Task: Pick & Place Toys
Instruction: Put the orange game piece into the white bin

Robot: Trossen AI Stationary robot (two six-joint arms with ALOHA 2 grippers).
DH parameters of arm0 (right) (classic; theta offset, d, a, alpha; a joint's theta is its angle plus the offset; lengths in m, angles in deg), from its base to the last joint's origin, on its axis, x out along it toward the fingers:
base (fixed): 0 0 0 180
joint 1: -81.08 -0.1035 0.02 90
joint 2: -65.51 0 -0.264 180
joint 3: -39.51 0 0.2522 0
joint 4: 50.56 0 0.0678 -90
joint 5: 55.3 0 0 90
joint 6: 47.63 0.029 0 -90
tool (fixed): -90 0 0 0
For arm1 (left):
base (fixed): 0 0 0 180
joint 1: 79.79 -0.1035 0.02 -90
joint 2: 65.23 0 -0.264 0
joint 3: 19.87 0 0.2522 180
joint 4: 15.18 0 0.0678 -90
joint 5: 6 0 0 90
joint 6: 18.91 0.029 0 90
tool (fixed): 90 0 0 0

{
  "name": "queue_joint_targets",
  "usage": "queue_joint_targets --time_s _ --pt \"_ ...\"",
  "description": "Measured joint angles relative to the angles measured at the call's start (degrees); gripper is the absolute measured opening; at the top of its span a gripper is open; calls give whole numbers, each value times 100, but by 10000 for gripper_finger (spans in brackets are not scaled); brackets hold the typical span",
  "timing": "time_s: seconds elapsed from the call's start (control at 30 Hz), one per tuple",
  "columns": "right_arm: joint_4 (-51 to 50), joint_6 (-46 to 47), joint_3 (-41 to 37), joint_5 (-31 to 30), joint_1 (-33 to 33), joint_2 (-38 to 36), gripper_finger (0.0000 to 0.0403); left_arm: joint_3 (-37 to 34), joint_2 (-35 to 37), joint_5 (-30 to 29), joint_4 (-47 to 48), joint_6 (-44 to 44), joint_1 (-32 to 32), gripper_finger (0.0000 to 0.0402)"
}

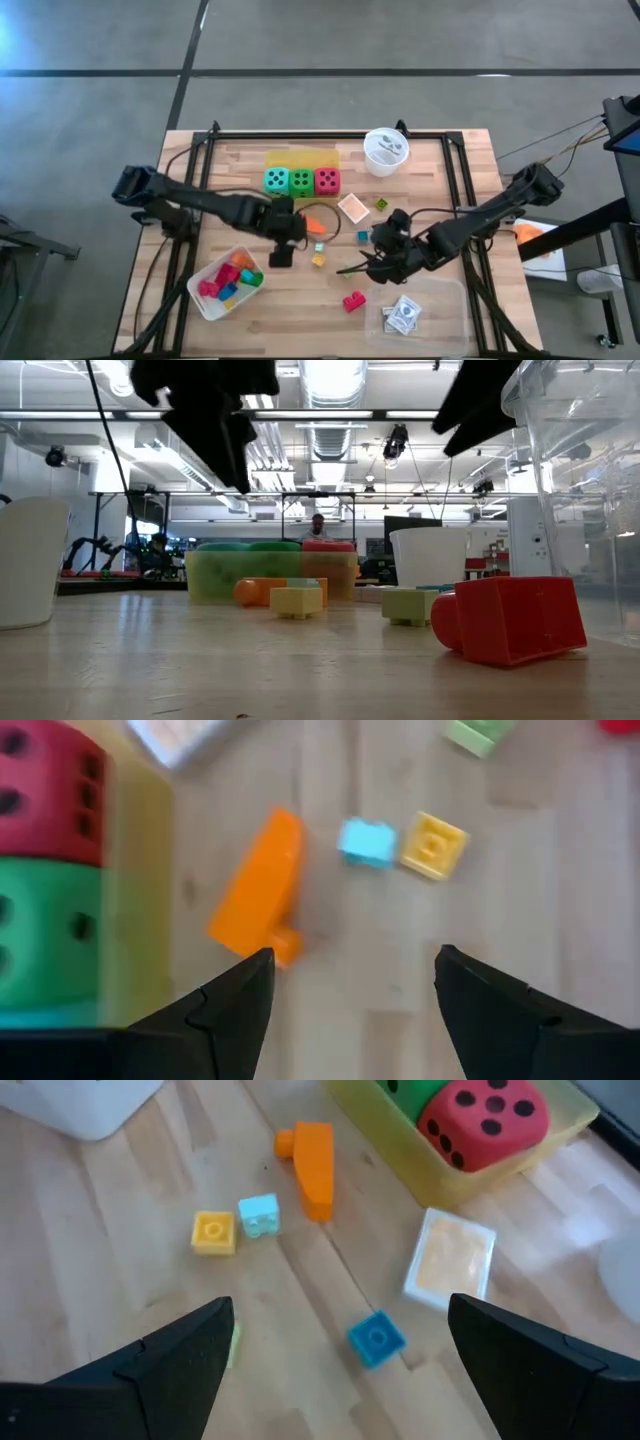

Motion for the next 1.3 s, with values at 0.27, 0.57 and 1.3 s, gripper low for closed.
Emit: queue_joint_targets --time_s 0.27,0.57,1.3 --pt "-237 1098 -573 204 -194 -930 363 -81 -64 -165 -623 1571 -506 261" --pt "-220 1719 -1016 275 -302 -1427 363 -573 -453 -29 -1569 3249 -558 261" --pt "-175 1782 -1023 345 -307 -1390 363 -108 -1591 1299 -1228 3139 -1268 262"
